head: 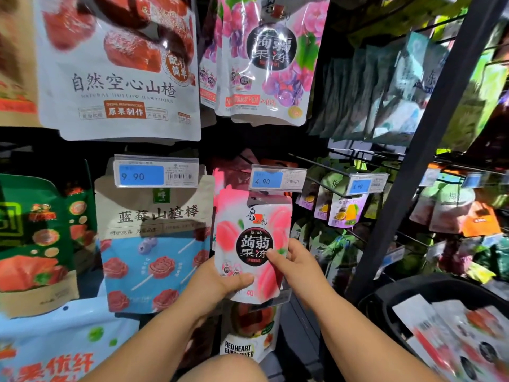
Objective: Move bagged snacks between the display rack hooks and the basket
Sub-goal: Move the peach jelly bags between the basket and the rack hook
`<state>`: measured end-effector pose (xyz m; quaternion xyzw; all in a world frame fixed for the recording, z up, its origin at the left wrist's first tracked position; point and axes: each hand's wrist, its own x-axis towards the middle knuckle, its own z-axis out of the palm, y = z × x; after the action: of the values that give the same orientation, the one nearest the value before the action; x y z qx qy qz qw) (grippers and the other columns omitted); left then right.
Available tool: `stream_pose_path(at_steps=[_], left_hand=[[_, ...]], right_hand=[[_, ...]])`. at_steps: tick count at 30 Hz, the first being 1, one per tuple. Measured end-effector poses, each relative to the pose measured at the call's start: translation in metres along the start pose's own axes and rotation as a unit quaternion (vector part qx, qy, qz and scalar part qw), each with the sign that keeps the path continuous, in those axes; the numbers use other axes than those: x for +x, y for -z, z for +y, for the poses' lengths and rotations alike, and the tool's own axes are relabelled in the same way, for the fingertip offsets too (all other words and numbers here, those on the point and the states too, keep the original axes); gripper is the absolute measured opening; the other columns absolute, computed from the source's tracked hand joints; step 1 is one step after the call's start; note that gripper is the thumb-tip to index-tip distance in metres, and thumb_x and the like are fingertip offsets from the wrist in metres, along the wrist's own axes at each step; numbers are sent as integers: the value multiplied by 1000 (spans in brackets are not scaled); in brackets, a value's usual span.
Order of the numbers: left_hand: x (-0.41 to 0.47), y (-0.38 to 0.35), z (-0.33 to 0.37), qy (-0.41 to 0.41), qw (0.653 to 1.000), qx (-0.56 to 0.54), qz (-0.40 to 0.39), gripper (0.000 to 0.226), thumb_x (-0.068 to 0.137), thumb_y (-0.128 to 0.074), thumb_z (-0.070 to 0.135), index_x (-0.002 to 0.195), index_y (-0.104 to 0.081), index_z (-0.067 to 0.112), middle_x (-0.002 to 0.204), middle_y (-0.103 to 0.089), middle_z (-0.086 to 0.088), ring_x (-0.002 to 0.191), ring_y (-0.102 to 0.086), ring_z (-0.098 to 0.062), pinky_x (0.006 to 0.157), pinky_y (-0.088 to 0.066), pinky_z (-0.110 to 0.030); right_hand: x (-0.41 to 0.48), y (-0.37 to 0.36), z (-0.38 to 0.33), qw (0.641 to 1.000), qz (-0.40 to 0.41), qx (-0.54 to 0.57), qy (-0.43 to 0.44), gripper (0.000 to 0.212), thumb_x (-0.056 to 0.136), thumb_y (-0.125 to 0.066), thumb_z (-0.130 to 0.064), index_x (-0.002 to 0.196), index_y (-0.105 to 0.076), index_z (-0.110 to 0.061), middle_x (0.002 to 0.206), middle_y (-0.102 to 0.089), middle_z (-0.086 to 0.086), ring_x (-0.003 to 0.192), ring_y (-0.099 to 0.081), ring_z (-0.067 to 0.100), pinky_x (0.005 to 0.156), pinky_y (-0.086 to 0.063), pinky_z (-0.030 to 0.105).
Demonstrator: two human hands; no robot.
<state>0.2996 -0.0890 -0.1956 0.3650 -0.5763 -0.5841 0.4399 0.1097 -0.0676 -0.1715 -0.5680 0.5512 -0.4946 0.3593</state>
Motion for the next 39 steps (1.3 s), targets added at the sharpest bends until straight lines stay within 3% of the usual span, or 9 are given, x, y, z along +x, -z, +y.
stream_pose_path(at_steps=[3, 5, 9, 15, 18, 23, 29, 34, 39], left_hand=[[5, -6, 5, -2, 999, 42, -4, 52, 65, -88, 20, 112, -67, 18, 100, -76, -1, 92, -72, -16, 79, -55, -32], [7, -11, 11, -5, 998, 68, -7, 54, 62, -88, 27, 111, -67, 20, 97, -77, 4, 91, -72, -11, 80, -55, -30], [9, -18, 18, -7, 995, 98, 14, 36, 73, -85, 16, 104, -67, 21, 76, -74, 14, 68, -67, 4, 60, -48, -13], [7, -18, 19, 7, 994, 107, 2, 32, 69, -86, 7, 94, -69, 17, 68, -73, 10, 67, -69, -6, 63, -55, -23], [5, -18, 21, 8, 992, 125, -4, 28, 70, -86, 6, 88, -69, 19, 62, -71, 11, 59, -66, -1, 59, -55, -17], [7, -19, 21, 9, 992, 124, -2, 33, 70, -86, 9, 92, -67, 24, 67, -72, 16, 63, -68, 2, 64, -55, -19], [9, -20, 20, 4, 993, 116, -5, 30, 73, -83, 6, 95, -66, 18, 56, -66, 20, 52, -60, 9, 53, -44, -7], [9, -19, 20, 5, 992, 124, 14, 36, 71, -85, 9, 101, -68, 20, 70, -72, 18, 63, -66, 6, 58, -48, -10], [13, -19, 20, -15, 982, 182, 46, 31, 69, -88, 23, 88, -67, 34, 72, -71, 25, 67, -64, 13, 64, -45, -10]], right_hand=[[1, 3, 2, 998, 31, 46, 5, 12, 93, -67, -27, 104, -65, -26, 98, -74, 4, 94, -70, 25, 81, -55, 40], [2, 5, 3, 997, 50, 60, 13, 17, 86, -68, -35, 101, -66, -26, 101, -72, 10, 98, -69, 30, 89, -55, 47], [6, 8, 0, 995, 55, 75, 30, 17, 80, -67, -41, 95, -68, -35, 106, -73, 6, 104, -69, 25, 98, -50, 54], [3, 12, 3, 994, 32, 94, 51, 17, 82, -68, -33, 99, -68, -34, 107, -73, 10, 102, -69, 31, 95, -51, 59], [1, 12, 5, 994, 28, 88, 54, 18, 81, -67, -32, 99, -68, -36, 107, -73, 9, 101, -70, 29, 93, -52, 58], [6, 11, 9, 995, 42, 77, 54, 24, 75, -69, -46, 97, -67, -35, 105, -72, 12, 102, -68, 33, 94, -50, 61], [17, 10, 14, 996, 38, 75, 41, 28, 67, -71, -52, 94, -67, -43, 107, -73, 6, 103, -69, 28, 96, -50, 59], [20, 9, 13, 996, 36, 65, 43, 30, 71, -69, -52, 97, -67, -39, 106, -73, 9, 103, -68, 31, 96, -50, 59], [26, 7, 9, 997, 53, 48, 38, 35, 69, -68, -56, 92, -63, -29, 104, -69, 18, 101, -65, 41, 93, -49, 62]])
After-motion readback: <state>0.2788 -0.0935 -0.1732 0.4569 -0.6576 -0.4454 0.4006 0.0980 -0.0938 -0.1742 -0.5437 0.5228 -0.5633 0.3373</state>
